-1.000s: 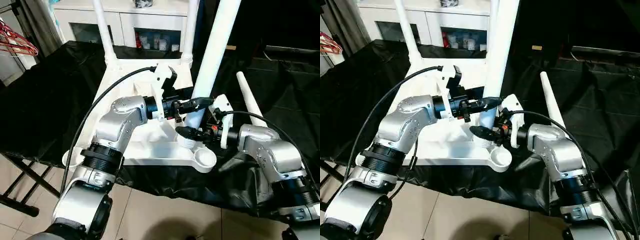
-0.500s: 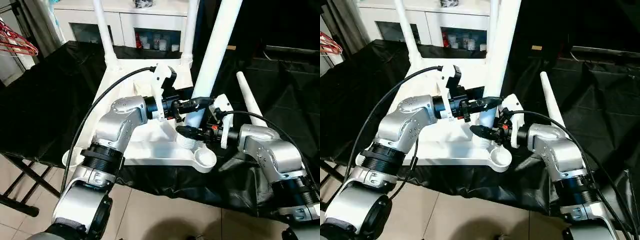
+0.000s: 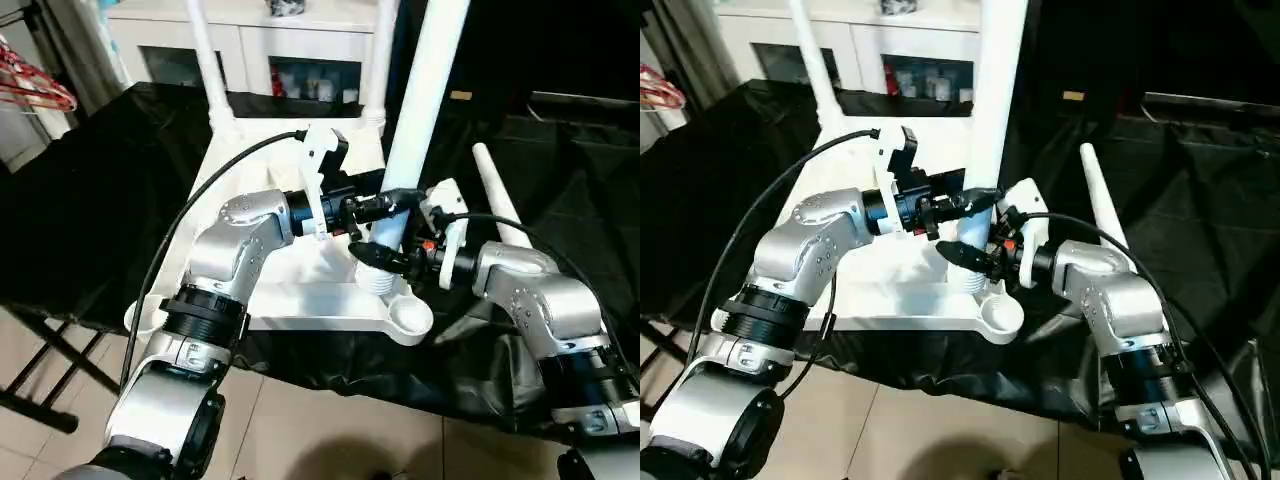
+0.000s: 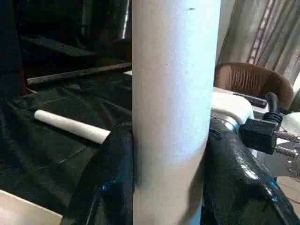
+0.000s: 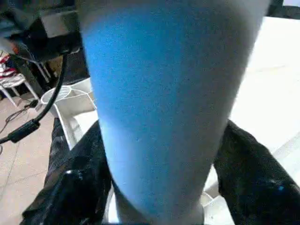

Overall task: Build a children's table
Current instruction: Insert table leg to table base

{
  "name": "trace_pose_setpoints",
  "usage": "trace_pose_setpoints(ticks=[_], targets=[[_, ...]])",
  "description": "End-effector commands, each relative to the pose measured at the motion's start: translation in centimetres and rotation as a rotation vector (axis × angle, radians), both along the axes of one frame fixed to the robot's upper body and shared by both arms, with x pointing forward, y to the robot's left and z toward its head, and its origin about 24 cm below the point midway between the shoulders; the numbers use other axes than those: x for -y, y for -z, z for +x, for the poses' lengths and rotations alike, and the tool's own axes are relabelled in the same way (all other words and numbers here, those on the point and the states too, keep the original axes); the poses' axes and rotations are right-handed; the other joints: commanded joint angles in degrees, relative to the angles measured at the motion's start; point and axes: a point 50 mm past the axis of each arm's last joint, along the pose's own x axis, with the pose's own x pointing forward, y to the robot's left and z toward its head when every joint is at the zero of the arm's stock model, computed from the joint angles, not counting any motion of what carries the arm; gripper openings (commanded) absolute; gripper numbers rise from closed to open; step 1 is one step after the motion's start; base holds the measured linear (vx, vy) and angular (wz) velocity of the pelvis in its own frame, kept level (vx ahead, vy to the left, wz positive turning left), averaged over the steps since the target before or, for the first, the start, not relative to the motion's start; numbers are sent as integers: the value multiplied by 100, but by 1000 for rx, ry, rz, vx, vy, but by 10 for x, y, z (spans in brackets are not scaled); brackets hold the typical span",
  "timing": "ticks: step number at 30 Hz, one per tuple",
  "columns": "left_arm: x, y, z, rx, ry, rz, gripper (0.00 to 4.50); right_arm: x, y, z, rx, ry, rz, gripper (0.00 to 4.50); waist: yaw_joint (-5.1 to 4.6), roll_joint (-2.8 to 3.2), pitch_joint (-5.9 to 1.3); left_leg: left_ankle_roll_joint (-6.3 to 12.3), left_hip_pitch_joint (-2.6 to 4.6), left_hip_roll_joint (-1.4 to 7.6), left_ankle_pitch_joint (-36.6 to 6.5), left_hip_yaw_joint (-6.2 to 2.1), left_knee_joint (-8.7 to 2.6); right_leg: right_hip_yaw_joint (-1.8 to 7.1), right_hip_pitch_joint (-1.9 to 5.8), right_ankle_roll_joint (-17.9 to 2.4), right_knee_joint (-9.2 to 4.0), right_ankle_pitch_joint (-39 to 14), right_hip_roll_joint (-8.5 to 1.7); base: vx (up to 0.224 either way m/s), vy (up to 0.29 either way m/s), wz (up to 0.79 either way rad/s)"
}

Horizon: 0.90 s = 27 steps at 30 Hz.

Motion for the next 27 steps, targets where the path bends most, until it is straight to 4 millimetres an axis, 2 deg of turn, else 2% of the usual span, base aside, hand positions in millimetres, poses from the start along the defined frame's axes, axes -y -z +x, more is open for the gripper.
trace_pose_setpoints(ticks=[1, 14, 27], targets=[[4, -5, -2, 17, 27, 10, 186, -2, -12, 2, 47, -13, 14, 305, 29, -90, -430, 756, -160, 15, 508, 72, -359, 302, 559, -847, -338, -1303, -218, 0, 0, 0], [3, -4, -3, 39, 56, 37, 186, -3, -6, -5, 27, -95, -32, 305, 29, -105, -429, 790, -161, 16, 504, 75, -356, 304, 557, -836, -340, -1358, -220, 0, 0, 0], [5, -5, -4, 33, 68, 24, 186, -5, -5, -5, 17, -96, -22, 305, 35, -104, -433, 810, -162, 18, 555, 74, -350, 303, 555, -861, -330, -1298, -222, 0, 0, 0]])
